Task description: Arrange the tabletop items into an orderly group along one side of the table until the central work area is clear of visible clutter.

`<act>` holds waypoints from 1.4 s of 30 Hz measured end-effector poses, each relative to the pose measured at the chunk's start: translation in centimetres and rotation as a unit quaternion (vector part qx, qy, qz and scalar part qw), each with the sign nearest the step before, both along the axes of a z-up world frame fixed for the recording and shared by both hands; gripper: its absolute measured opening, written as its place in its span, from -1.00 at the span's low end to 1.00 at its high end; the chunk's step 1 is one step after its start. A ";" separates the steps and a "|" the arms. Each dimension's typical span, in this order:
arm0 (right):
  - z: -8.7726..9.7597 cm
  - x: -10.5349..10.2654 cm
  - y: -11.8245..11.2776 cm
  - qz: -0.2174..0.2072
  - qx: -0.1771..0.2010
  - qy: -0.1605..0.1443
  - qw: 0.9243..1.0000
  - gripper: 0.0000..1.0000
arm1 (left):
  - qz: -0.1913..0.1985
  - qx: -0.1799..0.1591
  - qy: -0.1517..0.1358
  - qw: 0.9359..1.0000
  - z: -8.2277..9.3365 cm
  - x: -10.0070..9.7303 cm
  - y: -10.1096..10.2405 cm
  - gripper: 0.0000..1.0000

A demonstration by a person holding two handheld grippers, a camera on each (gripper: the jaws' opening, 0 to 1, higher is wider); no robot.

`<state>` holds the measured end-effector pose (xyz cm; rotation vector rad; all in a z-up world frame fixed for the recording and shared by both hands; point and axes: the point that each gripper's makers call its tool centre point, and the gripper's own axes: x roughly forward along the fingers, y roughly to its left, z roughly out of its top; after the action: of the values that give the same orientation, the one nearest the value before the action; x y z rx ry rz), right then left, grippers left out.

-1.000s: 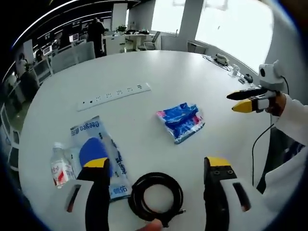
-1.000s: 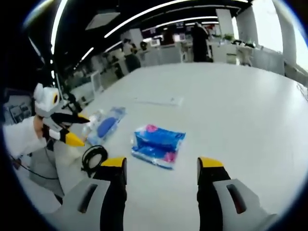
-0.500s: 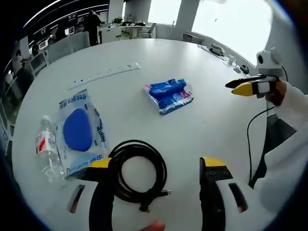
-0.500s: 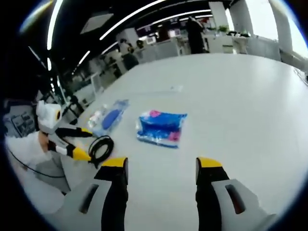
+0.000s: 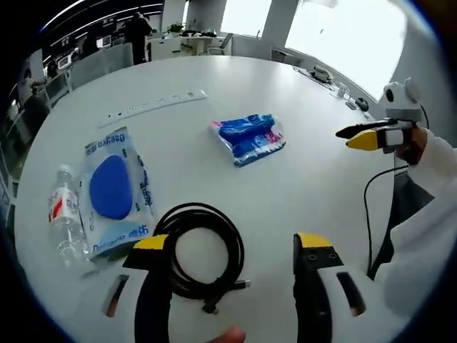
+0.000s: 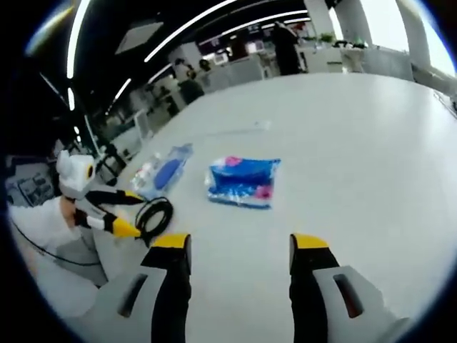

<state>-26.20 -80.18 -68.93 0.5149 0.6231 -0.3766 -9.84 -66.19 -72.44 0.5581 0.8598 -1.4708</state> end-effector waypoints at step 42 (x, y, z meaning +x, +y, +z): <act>-1.5 -4.8 5.6 -0.095 0.080 -0.029 0.992 -0.09 | 0.006 0.008 -0.020 1.000 -4.8 -0.9 0.6 -0.81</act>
<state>-30.95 -74.56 -70.45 0.7400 0.5526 -0.4926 -10.74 -65.62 -77.27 0.5921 0.8431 -1.4376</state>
